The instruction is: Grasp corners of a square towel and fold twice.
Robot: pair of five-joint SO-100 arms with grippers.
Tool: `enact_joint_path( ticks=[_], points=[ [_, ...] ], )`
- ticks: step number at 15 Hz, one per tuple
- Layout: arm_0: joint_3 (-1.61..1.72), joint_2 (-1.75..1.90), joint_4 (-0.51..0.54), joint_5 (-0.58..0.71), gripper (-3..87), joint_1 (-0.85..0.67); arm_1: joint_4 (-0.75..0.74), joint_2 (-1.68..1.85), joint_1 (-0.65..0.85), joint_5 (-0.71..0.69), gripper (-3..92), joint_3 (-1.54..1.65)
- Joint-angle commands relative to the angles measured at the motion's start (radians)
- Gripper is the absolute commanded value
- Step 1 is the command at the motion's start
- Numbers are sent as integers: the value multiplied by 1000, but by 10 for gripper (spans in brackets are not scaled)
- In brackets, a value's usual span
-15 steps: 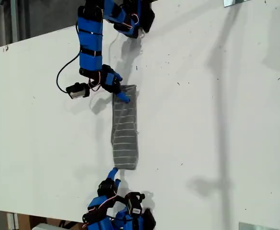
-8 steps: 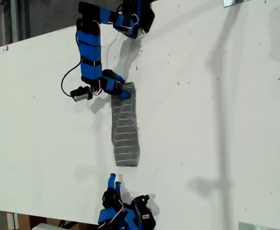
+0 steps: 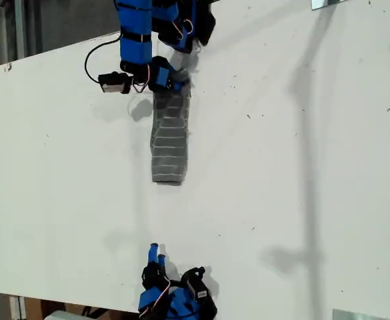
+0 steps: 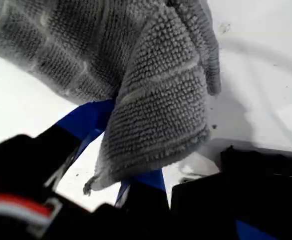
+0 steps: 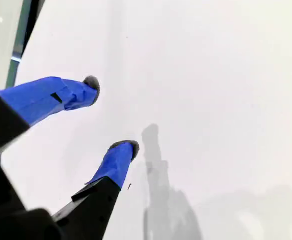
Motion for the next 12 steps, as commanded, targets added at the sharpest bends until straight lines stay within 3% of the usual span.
enact_joint_path(
  ticks=[1,3,6,9,12],
  points=[
    [0,9,-11,-6,205,-8,124,215,-80,77,-1,-104],
    [3,9,-11,-17,204,-9,176,235,-94,48,-1,-252],
    [3,11,-11,-15,205,-11,135,153,-101,-66,-1,-491],
    [5,11,-11,-14,206,-8,115,-218,-92,-175,-1,-845],
    [6,11,-11,-14,206,-8,233,-706,-81,-227,-1,-1328]
  ],
)
